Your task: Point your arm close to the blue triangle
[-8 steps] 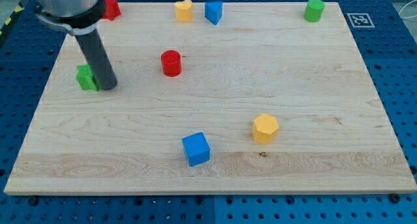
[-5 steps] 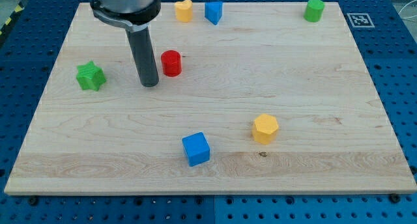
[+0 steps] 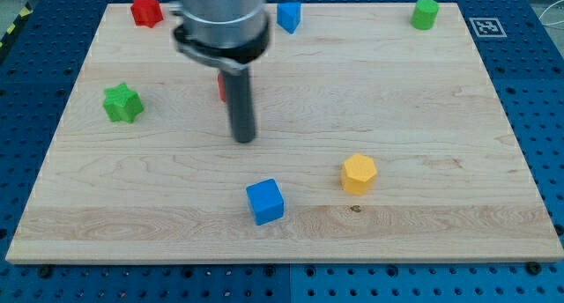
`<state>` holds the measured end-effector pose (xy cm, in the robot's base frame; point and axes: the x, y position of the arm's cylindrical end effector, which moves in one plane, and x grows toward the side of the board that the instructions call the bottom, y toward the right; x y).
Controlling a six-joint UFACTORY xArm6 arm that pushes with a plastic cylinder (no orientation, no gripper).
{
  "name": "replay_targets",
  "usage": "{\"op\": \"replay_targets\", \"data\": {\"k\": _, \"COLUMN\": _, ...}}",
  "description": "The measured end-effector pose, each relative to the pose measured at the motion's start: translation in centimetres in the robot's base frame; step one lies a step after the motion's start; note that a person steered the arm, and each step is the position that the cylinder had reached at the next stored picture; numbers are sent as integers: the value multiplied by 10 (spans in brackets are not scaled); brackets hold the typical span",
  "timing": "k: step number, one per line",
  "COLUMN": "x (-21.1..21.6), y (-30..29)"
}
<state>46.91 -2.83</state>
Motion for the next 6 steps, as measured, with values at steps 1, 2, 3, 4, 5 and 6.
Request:
{"op": "replay_targets", "data": {"k": 1, "x": 0, "y": 66}}
{"op": "replay_targets", "data": {"k": 2, "x": -20, "y": 106}}
{"op": "replay_targets", "data": {"k": 3, "x": -77, "y": 106}}
{"op": "replay_targets", "data": {"k": 4, "x": -134, "y": 106}}
{"op": "replay_targets", "data": {"k": 5, "x": -195, "y": 106}}
{"op": "replay_targets", "data": {"k": 6, "x": -239, "y": 105}}
